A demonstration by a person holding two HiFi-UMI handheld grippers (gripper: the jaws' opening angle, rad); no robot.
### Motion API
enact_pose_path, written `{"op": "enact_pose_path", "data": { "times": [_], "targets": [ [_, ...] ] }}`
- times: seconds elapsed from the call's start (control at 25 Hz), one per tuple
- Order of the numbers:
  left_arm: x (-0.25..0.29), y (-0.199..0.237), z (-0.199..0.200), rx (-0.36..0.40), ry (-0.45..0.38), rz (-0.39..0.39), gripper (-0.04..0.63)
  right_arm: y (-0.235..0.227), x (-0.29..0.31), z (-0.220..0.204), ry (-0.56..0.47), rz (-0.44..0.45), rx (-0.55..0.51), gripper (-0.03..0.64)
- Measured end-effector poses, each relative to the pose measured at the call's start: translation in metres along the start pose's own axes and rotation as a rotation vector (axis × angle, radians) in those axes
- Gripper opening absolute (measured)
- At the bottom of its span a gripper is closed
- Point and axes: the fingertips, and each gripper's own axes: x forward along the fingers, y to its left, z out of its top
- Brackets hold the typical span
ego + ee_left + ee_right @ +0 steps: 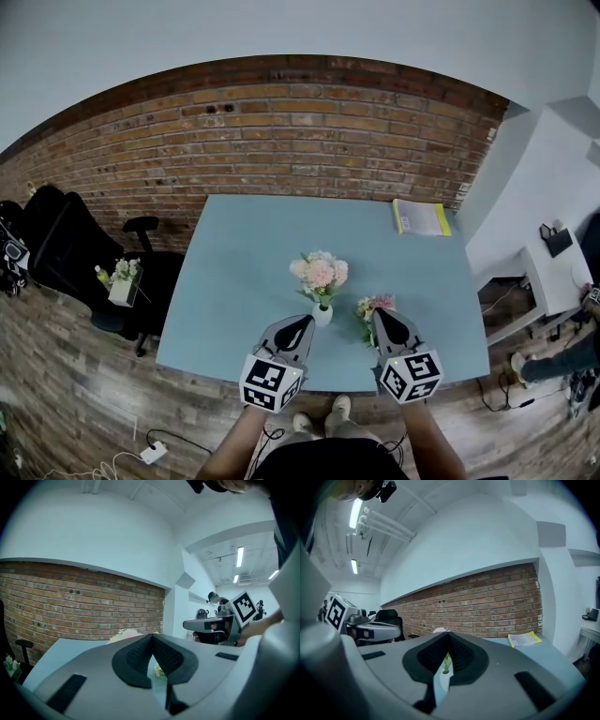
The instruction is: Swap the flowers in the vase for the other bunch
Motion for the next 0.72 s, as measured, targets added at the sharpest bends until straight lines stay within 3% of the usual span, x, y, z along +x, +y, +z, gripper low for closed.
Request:
{"op": "enact_pose_path", "data": {
  "times": [0.72],
  "targets": [
    [0.030,0.015,-0.008,-0.020,0.016,0.091,0.006,-0.029,0.030,-0.002,0.008,0.074,0.011,0.006]
  ]
}}
